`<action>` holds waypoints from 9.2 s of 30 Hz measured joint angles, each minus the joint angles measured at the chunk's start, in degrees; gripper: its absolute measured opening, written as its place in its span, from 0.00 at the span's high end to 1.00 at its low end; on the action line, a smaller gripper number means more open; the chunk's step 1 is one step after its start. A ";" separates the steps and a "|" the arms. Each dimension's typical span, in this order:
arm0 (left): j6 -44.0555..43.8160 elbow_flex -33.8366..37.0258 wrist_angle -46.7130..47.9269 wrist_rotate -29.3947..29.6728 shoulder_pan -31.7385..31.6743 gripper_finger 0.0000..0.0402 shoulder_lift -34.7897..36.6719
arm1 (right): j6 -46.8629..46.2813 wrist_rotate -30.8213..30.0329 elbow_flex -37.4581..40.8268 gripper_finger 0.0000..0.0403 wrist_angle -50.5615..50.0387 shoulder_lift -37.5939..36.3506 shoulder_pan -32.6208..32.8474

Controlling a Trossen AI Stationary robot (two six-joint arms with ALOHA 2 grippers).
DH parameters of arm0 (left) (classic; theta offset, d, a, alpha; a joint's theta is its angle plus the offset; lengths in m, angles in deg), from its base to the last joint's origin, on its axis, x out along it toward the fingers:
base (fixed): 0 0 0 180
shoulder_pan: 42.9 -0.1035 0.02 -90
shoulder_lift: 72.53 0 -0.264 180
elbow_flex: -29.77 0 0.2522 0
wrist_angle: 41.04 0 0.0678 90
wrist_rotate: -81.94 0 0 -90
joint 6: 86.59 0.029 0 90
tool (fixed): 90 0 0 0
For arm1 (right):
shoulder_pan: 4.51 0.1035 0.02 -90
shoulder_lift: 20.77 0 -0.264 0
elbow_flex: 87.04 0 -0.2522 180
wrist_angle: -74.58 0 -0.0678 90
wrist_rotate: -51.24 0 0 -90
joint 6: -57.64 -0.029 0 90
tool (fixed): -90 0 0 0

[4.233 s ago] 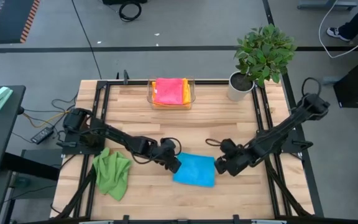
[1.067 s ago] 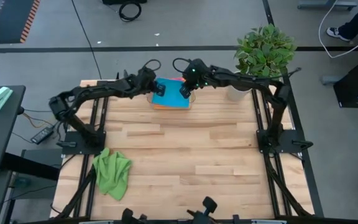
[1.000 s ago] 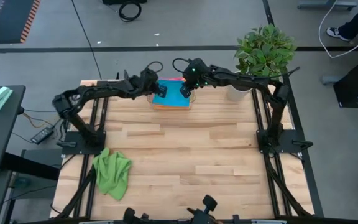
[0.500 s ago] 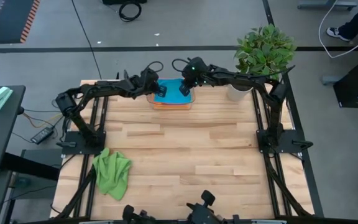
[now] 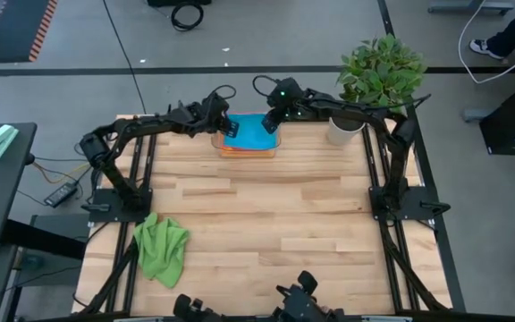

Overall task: Fold microfiber towels
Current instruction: Put the blue microfiber towel into the transparent bin, then fold the green microfiber towel

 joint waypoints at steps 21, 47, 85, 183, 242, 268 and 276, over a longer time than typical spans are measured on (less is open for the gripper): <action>1.93 -12.49 51.16 0.30 19.50 0.53 22.49 | -4.44 0.36 -0.26 0.42 -14.80 -19.51 18.50; -49.52 21.26 31.78 -26.46 83.13 0.56 17.35 | -49.49 -28.05 1.27 0.43 -5.16 -4.19 61.94; -13.67 -3.04 9.89 -15.42 40.61 0.84 1.20 | -40.28 -44.20 9.04 0.43 -12.26 -5.52 75.51; -53.37 30.76 -15.65 -7.58 69.79 0.98 19.81 | 21.43 -15.63 24.13 0.97 2.06 -4.35 37.74; -42.63 10.95 23.55 -11.92 79.89 0.50 16.62 | -46.27 -10.83 21.94 0.46 -7.93 -18.31 69.02; -52.54 10.92 6.89 -10.50 57.99 0.97 -4.20 | -26.96 2.87 49.75 0.99 16.85 -17.77 49.44; -46.93 11.18 19.25 -9.87 46.75 0.96 -1.74 | -41.53 1.96 49.08 0.99 13.56 -29.14 57.36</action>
